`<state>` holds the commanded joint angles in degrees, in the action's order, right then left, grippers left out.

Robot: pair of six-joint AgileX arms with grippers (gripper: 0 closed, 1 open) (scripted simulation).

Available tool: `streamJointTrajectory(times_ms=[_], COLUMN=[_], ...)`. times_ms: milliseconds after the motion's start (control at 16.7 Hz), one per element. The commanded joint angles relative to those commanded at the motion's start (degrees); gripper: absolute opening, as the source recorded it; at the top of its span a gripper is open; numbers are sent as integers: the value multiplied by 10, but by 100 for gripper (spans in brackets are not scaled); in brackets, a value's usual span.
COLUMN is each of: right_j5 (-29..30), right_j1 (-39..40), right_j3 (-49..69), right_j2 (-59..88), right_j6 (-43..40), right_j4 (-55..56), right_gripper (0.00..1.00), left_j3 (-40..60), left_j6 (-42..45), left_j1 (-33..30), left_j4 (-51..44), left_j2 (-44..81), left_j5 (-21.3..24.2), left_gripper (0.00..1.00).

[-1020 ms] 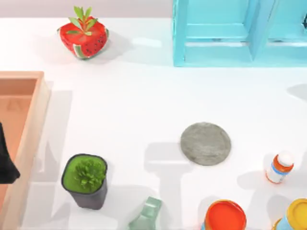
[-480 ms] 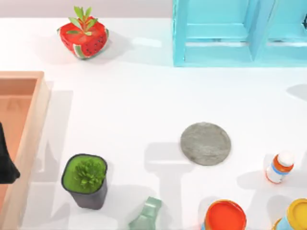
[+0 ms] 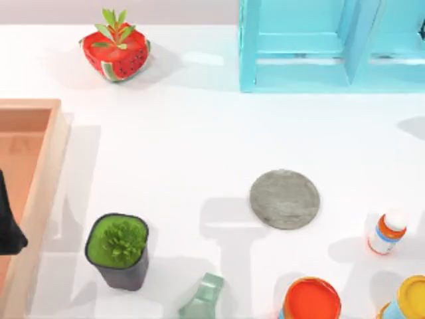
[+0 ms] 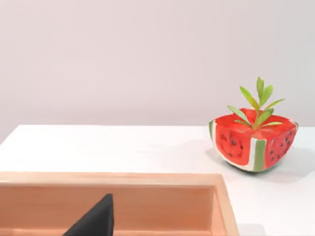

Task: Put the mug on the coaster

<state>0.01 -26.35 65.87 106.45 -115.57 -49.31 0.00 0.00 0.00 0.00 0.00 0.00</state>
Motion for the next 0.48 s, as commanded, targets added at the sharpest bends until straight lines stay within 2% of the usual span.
streamJointTrajectory(times_ms=[240,480], right_j5=[1,3], right_j1=[26,111], right_j3=[17,69], right_j2=[10,46], right_j6=[34,162], right_j4=[-10,-45], right_gripper=[0,0], left_j3=[0,0], left_j6=[0,0], left_j1=[0,0], left_j4=[0,0], left_j2=[0,0], left_j5=[0,0], left_gripper=[100,100])
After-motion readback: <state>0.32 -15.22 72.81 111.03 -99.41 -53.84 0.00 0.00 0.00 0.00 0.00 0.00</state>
